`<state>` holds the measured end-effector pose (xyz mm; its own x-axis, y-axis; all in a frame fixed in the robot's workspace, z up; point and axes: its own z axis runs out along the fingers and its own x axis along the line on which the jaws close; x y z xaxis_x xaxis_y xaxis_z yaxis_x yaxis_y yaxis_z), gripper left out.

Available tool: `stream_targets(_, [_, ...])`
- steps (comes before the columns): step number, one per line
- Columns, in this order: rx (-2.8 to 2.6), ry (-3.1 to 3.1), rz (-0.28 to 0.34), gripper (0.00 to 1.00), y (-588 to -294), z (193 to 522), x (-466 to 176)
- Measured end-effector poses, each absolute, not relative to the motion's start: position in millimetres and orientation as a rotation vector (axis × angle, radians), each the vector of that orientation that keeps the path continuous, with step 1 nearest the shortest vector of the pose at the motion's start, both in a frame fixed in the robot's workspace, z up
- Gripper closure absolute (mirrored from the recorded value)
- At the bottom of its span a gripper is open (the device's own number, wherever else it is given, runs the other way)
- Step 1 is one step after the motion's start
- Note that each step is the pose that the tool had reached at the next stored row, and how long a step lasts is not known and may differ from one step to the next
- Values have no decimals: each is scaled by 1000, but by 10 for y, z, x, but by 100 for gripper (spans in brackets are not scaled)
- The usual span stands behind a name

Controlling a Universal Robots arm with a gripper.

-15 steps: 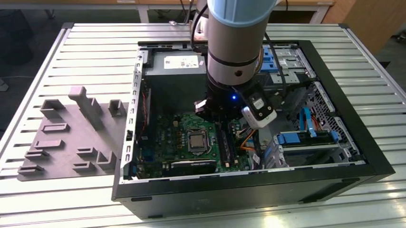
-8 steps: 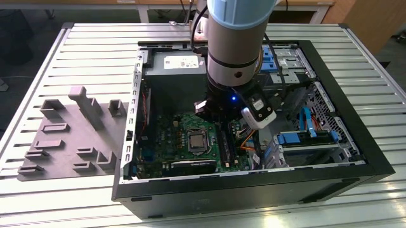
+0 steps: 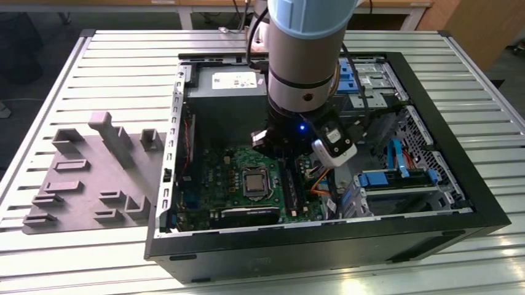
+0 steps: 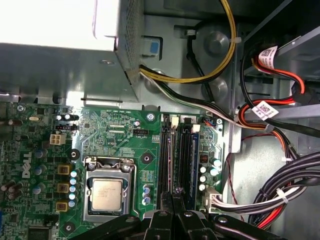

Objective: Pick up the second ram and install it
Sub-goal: 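Insert the second ram into the second slot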

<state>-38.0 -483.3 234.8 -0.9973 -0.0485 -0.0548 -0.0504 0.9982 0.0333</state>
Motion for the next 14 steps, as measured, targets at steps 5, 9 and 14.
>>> stream_targets(5, [-76, 3086, 54, 89, -4834, 2333, -385])
stream_targets(9, [-76, 3086, 61, 89, -4833, 2325, -386])
stream_targets(14, [-76, 3086, 61, 89, -4833, 2324, -386])
